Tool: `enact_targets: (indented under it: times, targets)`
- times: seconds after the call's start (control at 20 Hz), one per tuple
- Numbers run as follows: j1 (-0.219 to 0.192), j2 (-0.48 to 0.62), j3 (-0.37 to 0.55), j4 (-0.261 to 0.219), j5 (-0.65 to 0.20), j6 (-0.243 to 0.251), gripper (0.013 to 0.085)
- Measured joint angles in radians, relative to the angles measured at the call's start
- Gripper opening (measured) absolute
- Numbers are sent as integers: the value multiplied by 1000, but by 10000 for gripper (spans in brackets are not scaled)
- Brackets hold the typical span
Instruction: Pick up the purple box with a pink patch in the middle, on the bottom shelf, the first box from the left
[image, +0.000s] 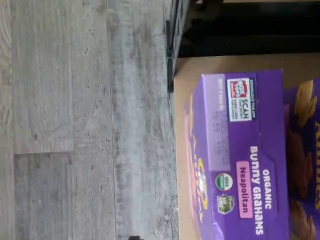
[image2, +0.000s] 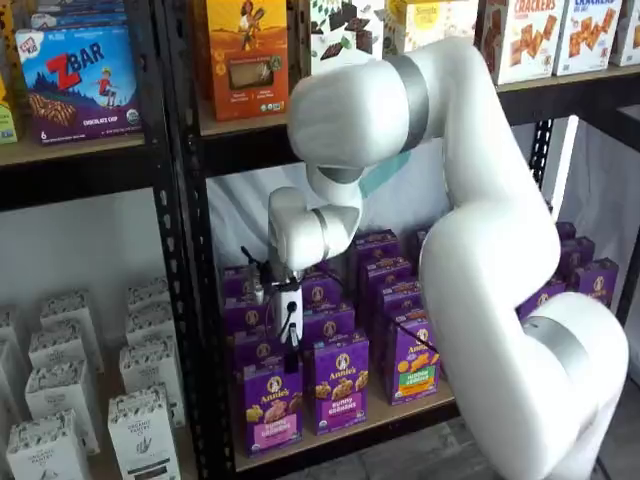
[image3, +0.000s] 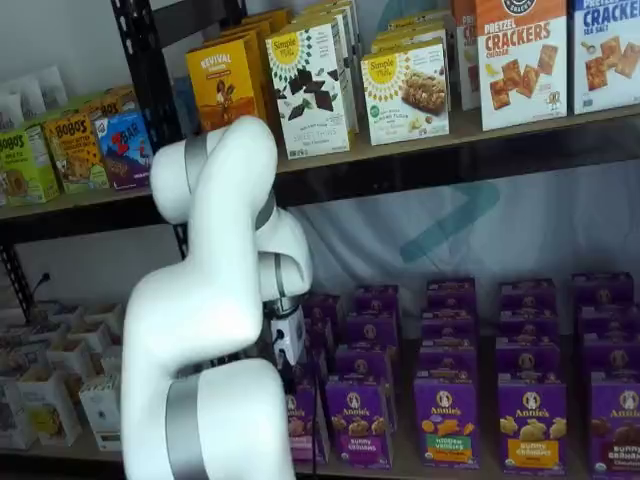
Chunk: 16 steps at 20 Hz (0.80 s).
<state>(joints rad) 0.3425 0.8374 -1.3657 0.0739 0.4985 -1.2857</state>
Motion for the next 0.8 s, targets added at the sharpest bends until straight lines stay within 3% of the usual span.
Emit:
enact_targets:
  times: [0.8]
  targets:
    - [1, 108, -81, -39, 0, 34, 850]
